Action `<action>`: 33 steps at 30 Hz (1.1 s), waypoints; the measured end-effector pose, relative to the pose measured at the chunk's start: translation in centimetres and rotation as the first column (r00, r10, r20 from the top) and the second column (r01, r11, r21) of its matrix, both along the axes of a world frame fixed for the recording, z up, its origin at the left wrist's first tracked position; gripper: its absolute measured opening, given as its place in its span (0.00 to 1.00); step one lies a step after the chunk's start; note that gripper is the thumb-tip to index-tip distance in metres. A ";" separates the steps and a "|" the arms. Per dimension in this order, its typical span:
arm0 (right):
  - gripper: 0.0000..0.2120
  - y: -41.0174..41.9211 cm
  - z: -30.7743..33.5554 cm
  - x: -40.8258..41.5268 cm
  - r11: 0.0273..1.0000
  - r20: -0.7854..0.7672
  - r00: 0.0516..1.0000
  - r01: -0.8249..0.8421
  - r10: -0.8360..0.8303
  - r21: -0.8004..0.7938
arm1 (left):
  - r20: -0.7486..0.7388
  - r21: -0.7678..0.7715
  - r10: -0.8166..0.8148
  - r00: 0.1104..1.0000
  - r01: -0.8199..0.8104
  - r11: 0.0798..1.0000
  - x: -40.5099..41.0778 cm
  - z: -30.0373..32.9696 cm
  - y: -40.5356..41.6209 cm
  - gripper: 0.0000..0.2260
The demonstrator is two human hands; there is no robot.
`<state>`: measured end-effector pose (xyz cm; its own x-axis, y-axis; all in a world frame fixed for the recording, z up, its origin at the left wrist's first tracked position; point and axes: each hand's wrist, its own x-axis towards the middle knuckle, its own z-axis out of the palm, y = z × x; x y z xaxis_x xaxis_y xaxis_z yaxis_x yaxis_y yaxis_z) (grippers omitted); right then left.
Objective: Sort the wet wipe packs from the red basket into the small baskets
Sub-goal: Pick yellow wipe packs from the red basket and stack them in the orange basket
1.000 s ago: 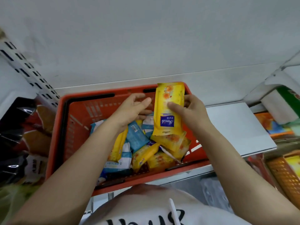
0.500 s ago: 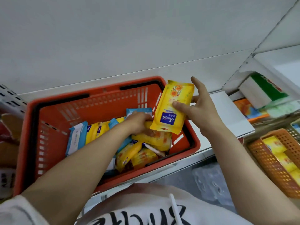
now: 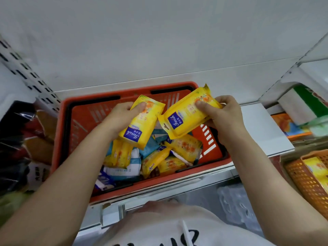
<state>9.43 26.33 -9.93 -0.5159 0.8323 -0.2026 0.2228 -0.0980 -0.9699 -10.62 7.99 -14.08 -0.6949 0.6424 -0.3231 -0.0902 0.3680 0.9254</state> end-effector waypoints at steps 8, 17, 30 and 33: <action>0.27 -3.1 1.0 1.7 0.996 -0.099 0.995 -0.036 0.028 -0.086 | 0.355 0.172 -0.076 0.932 0.015 0.985 2.6 4.1 -2.0 0.16; 0.21 -4.0 1.5 10.6 0.995 -0.102 0.991 0.085 -0.091 -0.058 | 0.306 0.263 -0.246 0.920 0.166 0.950 12.0 5.6 0.1 0.26; 0.10 1.2 -2.0 42.0 0.922 -0.045 0.945 0.306 -0.325 -0.236 | 0.310 0.223 -0.430 0.848 0.375 0.900 41.7 2.9 11.6 0.21; 0.09 2.5 -3.6 48.5 0.841 -0.059 0.898 0.382 -0.435 -0.383 | 0.333 0.216 -0.454 0.826 0.401 0.890 47.6 1.4 13.6 0.21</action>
